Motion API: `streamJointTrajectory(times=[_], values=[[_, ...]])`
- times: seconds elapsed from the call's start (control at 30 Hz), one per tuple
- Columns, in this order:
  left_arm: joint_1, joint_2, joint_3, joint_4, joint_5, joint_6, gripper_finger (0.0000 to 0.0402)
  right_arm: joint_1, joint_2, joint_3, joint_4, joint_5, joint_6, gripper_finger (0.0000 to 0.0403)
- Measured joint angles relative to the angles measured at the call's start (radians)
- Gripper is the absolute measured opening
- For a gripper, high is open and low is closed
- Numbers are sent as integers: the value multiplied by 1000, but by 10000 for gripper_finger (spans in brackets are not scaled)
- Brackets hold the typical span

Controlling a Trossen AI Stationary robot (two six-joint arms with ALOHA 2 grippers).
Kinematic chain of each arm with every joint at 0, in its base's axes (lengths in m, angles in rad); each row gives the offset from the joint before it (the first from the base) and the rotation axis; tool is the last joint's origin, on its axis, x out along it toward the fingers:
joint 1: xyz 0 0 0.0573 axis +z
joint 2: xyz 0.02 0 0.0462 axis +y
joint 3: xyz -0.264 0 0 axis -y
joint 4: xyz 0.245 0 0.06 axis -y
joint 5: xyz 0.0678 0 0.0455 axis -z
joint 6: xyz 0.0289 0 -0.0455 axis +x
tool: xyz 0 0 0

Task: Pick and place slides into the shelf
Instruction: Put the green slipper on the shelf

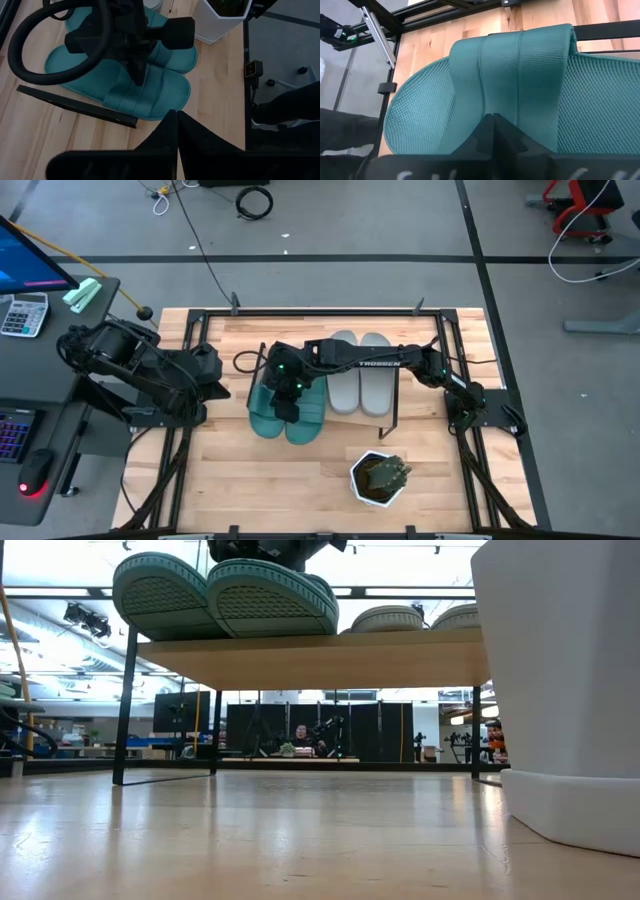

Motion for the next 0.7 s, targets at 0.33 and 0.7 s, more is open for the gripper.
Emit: streamJointTrajectory(times=[0.33,0.7], values=[[0,0,0,-1,0,1,24,-4,-71,-7,0,-1,-1,62],[0,0,0,0,3,1,10,3,-114,-6,1,7,26,136]])
